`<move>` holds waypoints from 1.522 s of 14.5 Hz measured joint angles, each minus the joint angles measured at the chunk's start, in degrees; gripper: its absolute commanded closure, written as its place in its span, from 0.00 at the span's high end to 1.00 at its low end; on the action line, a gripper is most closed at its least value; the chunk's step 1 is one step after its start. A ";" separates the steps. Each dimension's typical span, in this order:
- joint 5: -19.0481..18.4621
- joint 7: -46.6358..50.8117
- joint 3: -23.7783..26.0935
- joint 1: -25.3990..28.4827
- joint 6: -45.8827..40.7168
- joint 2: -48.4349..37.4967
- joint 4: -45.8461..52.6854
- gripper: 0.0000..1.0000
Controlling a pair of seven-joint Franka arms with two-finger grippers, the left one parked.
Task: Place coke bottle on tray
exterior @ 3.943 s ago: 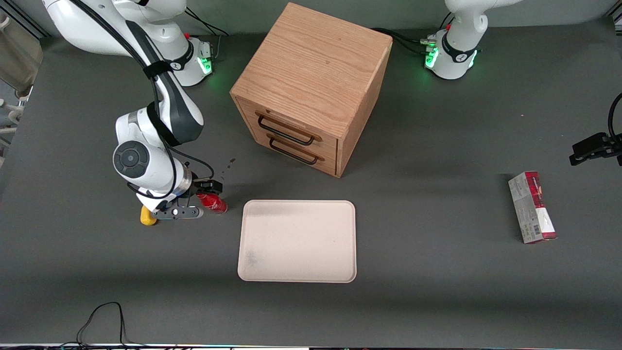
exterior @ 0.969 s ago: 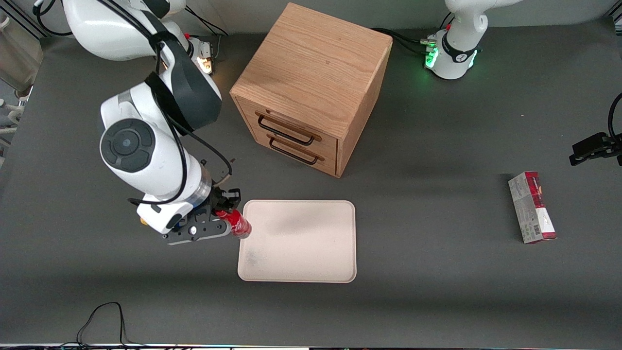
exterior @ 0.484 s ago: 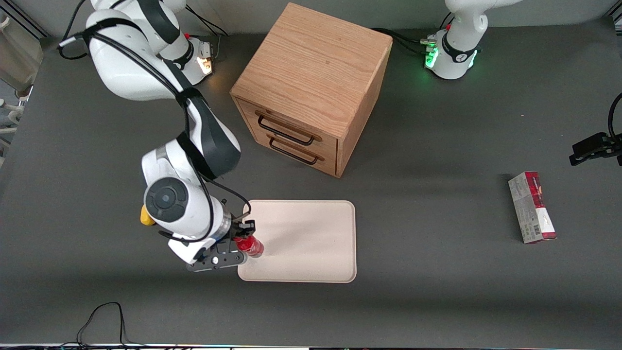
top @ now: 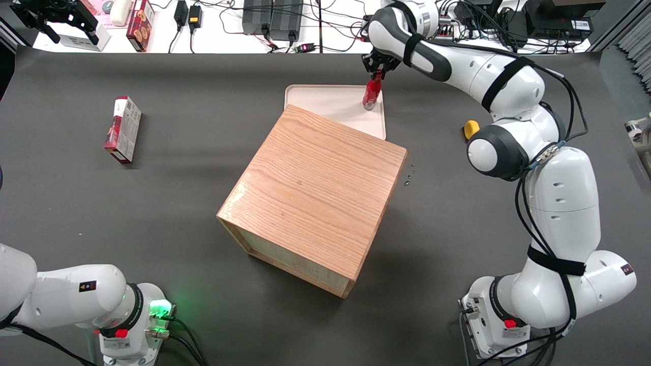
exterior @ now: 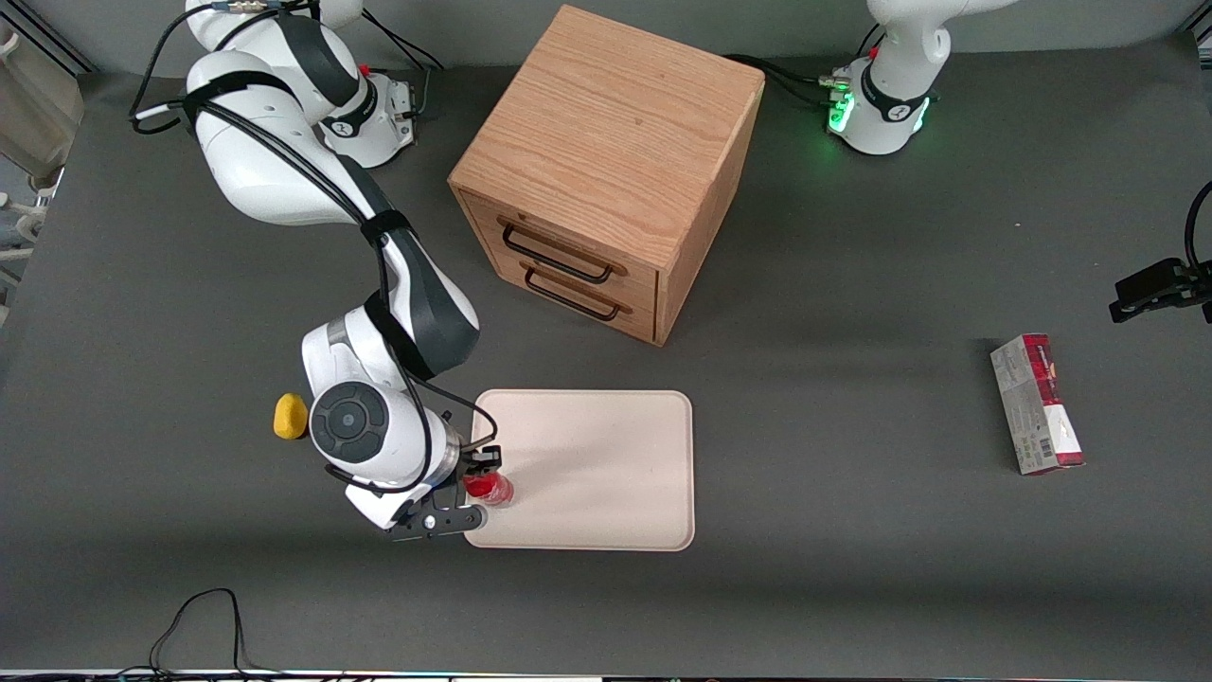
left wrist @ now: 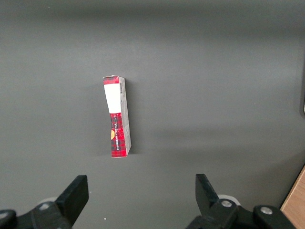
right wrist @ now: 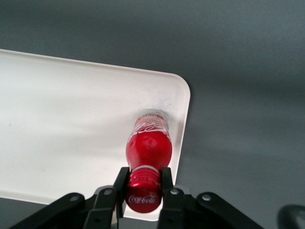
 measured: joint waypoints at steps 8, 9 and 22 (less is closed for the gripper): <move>0.00 0.09 -0.16 0.09 -1.03 -0.60 1.07 1.00; 0.00 0.57 -0.16 0.11 -3.34 -1.71 1.28 1.00; 0.48 0.67 -0.84 -6.23 -27.60 -29.22 -11.20 1.00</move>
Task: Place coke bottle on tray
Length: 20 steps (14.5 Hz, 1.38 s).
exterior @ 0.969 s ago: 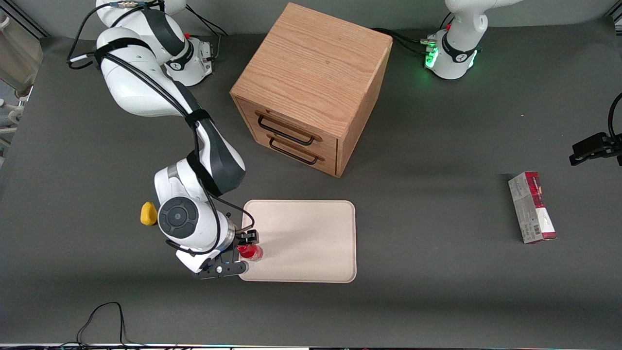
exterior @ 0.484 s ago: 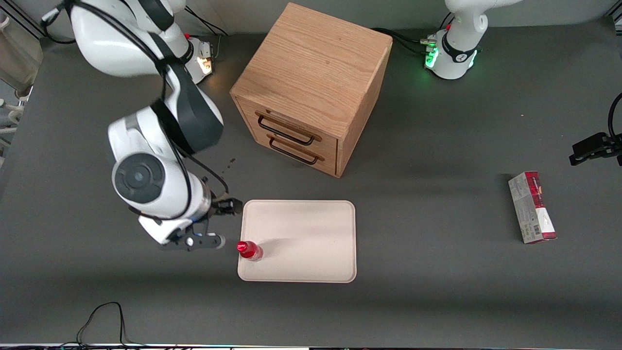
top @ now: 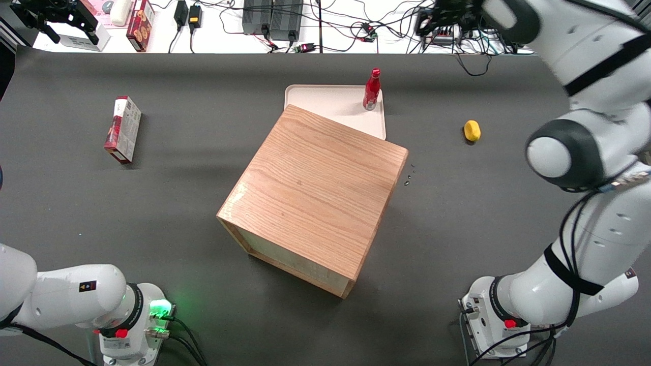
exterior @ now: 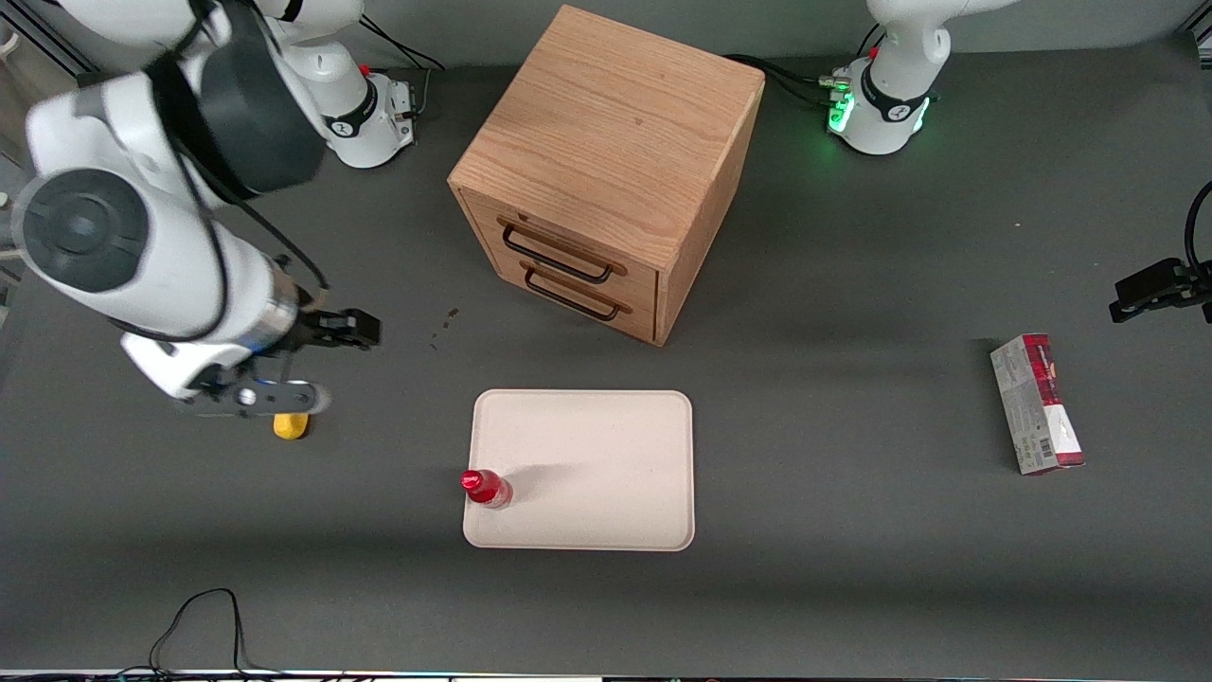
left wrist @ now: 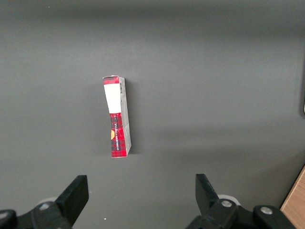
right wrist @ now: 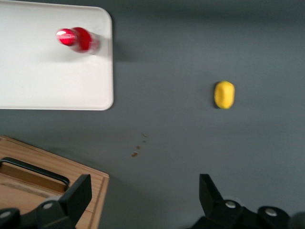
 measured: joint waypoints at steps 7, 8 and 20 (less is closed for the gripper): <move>5.28 -10.93 -9.39 -4.23 12.19 -18.24 -24.47 1.00; 5.50 -12.10 -10.38 -4.54 12.98 -19.30 -26.11 1.00; 5.68 -13.00 -14.72 -5.31 14.54 -22.34 -30.61 1.00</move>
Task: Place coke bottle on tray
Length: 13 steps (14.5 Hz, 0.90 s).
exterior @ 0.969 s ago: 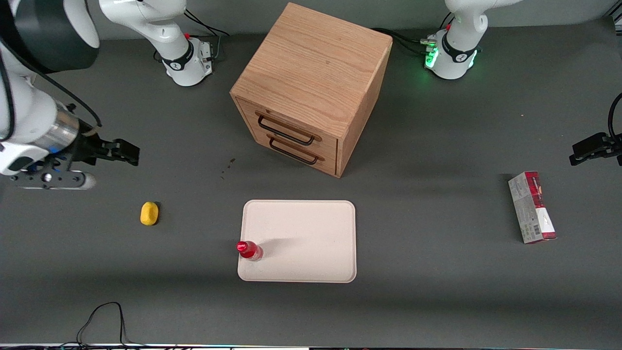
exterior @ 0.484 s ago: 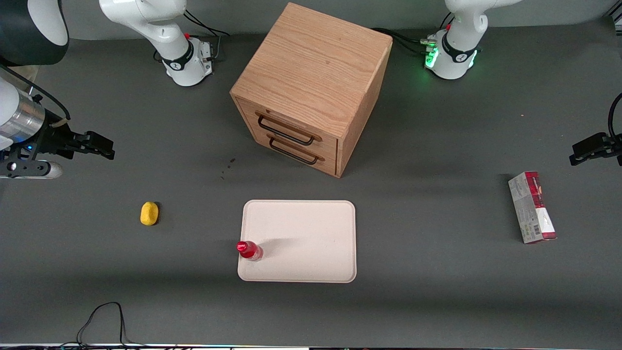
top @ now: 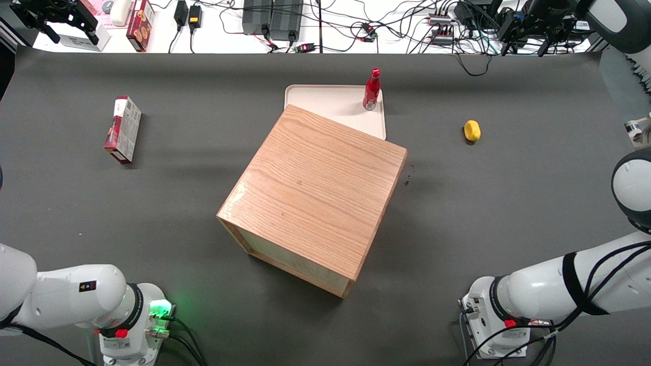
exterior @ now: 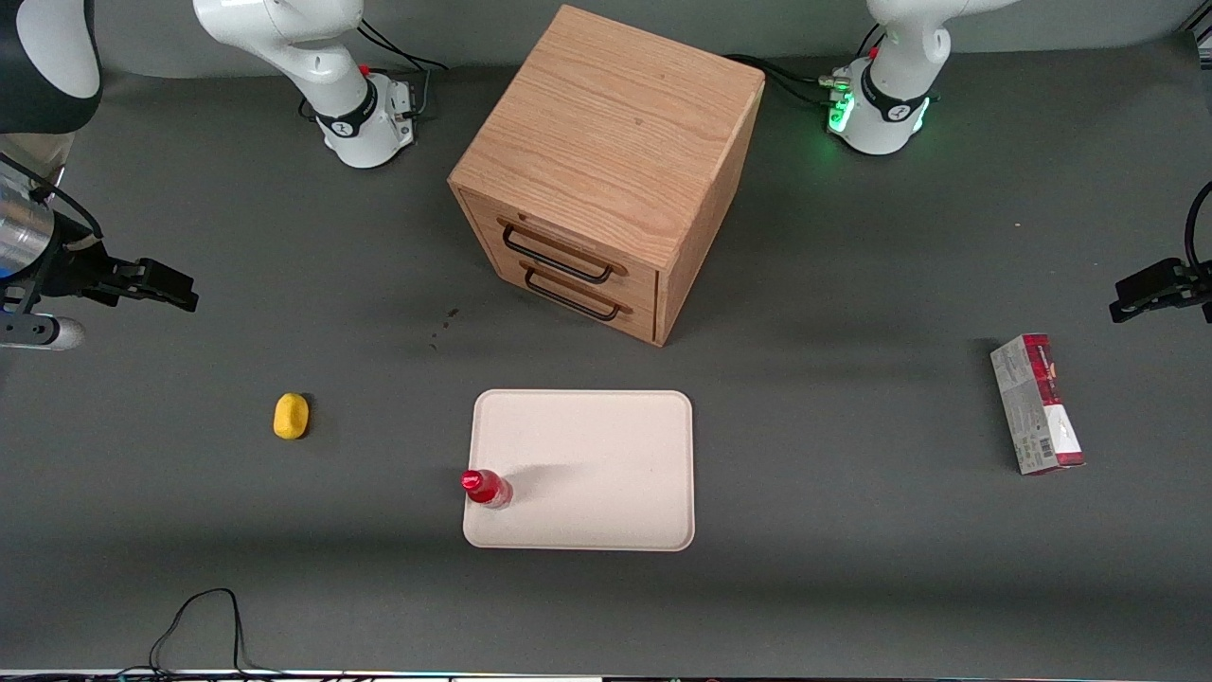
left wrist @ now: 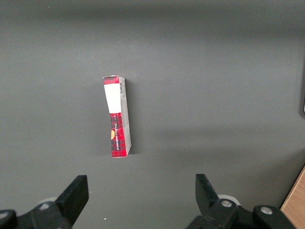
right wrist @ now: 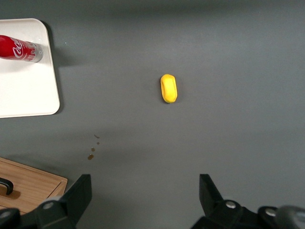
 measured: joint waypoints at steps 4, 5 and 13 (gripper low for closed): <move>1.49 0.00 -2.42 1.52 0.00 -0.01 0.00 1.00; 2.49 0.00 -2.63 1.55 0.00 -0.01 0.00 1.00; 3.39 0.00 -2.83 1.77 0.00 -0.19 0.00 1.00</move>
